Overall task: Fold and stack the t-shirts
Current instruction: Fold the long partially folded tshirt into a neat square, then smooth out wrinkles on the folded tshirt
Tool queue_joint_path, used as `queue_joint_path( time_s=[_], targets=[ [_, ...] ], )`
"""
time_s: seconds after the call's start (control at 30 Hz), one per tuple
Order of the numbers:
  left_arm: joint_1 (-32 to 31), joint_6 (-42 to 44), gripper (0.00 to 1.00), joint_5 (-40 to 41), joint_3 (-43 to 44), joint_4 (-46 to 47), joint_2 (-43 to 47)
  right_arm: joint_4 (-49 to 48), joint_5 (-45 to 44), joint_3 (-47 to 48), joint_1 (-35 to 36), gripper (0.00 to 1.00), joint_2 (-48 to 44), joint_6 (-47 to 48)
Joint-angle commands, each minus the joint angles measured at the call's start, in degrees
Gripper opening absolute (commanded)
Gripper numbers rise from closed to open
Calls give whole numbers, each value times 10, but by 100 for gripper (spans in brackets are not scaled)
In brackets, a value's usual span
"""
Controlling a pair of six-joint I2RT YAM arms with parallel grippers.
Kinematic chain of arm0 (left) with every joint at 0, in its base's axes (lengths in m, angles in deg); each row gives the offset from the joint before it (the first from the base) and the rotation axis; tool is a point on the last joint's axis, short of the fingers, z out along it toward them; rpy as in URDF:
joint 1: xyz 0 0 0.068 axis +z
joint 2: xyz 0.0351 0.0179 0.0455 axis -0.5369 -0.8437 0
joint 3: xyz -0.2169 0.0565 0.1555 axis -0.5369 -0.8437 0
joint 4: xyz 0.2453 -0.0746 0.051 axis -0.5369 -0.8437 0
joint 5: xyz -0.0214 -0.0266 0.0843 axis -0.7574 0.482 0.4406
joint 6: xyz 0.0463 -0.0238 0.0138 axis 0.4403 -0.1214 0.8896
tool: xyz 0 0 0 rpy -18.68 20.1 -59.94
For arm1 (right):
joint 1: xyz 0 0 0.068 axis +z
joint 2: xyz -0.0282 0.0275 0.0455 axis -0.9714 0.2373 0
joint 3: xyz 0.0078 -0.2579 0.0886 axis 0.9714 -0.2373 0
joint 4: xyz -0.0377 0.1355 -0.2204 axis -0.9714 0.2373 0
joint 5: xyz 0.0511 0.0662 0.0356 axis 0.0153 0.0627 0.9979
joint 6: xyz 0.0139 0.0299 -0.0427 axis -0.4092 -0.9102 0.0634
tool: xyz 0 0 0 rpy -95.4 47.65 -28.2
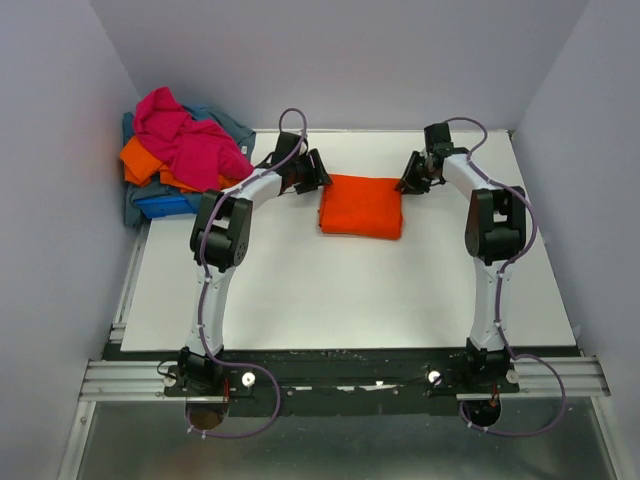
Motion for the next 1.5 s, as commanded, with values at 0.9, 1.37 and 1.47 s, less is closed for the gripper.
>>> queue_joint_path(
  time_s=[0.9, 1.37, 1.47],
  targets=[
    [0, -8, 0, -7, 60, 6, -76, -32, -5, -71, -4, 39, -110, -17],
    [10, 27, 0, 14, -162, 70, 76, -120, -3, -364, -1, 43, -320, -25],
    [12, 30, 0, 21, -258, 86, 128, -128, -6, -399, -1, 42, -360, -23]
  ],
)
